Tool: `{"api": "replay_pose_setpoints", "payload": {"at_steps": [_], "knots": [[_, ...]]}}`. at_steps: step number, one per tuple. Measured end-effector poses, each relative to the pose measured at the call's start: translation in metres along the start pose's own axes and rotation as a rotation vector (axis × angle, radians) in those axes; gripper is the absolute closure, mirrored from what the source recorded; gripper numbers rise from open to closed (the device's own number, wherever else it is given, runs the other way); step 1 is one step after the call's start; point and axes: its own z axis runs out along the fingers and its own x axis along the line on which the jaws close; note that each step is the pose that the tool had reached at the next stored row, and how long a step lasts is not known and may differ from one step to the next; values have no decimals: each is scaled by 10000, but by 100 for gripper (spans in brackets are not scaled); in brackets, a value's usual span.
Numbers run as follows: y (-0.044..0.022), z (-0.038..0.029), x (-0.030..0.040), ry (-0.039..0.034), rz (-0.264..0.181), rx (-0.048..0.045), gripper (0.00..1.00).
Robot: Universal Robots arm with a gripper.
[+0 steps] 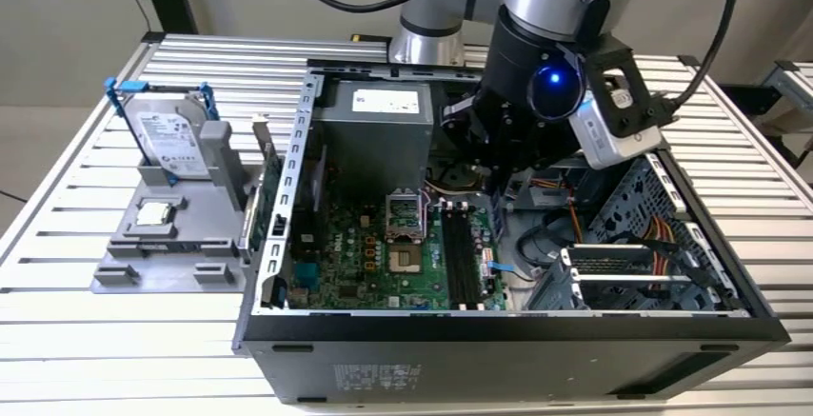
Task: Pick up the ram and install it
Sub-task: 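Insert the ram into the slot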
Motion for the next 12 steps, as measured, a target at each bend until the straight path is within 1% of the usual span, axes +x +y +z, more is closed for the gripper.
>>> {"api": "replay_pose_setpoints", "payload": {"at_steps": [5, 9, 12], "knots": [[2, 27, -25, 0, 0, 1, 100], [2, 62, -33, 0, 1, 1, 100], [1, 103, -36, 0, 1, 0, 100]]}}
